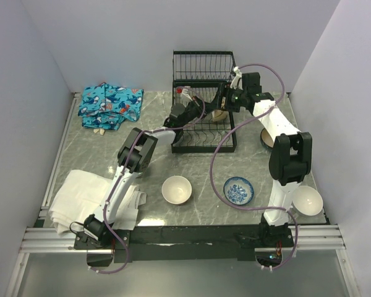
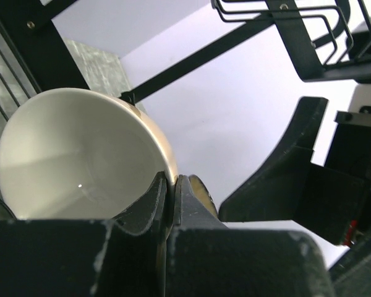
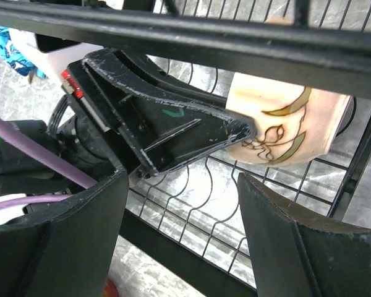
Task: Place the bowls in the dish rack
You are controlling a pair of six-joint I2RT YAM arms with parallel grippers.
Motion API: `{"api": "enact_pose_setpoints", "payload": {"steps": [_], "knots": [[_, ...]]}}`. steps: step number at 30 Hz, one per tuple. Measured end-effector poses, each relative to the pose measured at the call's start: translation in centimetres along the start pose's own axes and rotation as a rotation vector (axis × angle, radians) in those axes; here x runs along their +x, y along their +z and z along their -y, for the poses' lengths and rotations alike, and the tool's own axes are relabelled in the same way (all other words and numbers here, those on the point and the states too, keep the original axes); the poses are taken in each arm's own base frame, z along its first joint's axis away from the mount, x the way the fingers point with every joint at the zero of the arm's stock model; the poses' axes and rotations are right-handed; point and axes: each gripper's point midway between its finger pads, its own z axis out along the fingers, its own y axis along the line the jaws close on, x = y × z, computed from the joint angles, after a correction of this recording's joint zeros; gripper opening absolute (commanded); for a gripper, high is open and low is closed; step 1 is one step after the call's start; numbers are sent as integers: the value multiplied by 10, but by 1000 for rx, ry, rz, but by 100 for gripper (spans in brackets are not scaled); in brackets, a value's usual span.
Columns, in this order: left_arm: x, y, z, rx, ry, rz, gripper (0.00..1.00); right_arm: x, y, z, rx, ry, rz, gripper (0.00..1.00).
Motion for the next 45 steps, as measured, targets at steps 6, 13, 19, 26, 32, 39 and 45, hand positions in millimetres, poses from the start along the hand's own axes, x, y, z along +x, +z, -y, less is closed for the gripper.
{"api": "enact_pose_setpoints", "payload": {"steps": [6, 13, 19, 26, 32, 39, 45], "knots": [[-3, 2, -3, -22, -4, 18, 18, -2, -3, -2, -13, -2, 12, 79], [-6, -2, -11, -40, -12, -1, 29, -6, -6, -5, -22, -1, 27, 79], [-13, -8, -18, -45, 3, -22, 28, -6, -6, -5, -23, 0, 28, 79], [-6, -10, -28, -81, 28, -50, 44, -7, -6, -6, -24, 4, 31, 79], [0, -12, -33, -90, 69, -80, 64, -10, -6, -8, -29, 1, 36, 79], [1, -17, -39, -120, 141, -117, 96, -11, -7, -9, -33, -2, 37, 79], [-19, -33, -33, -164, 169, -149, 96, -16, -13, -13, -35, -19, 51, 80]]}}
